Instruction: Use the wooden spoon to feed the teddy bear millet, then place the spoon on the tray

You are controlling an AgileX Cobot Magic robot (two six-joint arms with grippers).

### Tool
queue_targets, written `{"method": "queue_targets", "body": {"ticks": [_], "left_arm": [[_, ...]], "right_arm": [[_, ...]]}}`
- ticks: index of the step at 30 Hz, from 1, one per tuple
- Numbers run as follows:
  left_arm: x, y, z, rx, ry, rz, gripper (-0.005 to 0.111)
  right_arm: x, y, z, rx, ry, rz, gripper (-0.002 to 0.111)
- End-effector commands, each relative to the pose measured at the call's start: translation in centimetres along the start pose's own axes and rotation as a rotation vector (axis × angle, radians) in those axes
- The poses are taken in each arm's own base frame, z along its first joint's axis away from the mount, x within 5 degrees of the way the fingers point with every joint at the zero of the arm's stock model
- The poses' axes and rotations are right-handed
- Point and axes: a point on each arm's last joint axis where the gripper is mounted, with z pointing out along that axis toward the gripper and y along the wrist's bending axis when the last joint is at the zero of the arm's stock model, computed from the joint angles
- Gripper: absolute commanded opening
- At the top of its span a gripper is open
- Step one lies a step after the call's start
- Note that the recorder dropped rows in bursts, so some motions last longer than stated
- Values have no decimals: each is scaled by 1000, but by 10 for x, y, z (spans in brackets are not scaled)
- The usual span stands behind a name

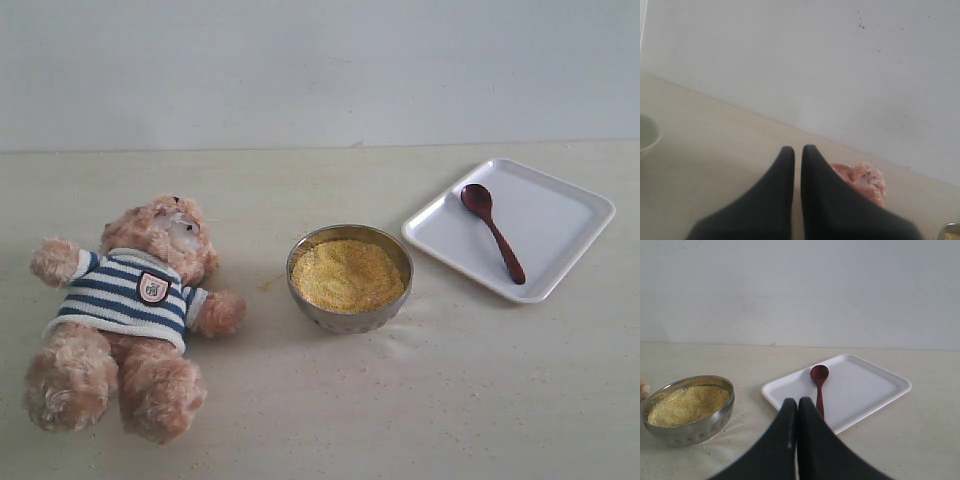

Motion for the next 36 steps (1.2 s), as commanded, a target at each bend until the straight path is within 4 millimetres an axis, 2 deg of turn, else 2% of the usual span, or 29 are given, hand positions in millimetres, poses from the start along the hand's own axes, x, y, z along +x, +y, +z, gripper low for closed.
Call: {"method": "queue_targets", "body": {"ticks": [1,3,6,8,10,12,27,36], "left_arm": [[2,0,0,3,9,97,5],[1,1,0,-4,5,243,5],[3,2,0,-15,20,333,5],[8,4,0,-27,81,393,5],[19,10,-2,-58,228,481,5],[24,12,-4,-66,280,471,5],[23,12,-3,-69,266,437,5],[15,9,-1,-54,168,440,5]], "right_arm": [[-1,0,0,3,-28,2,0],[-1,0,0,3,-28,2,0],[-2,0,0,3,-30,2,0],[-2,0,0,3,-30,2,0],[-2,0,0,3,-30,2,0],[-2,0,0,3,-30,2,0],[-2,0,0,3,-30,2,0],[-2,0,0,3,-30,2,0]]}}
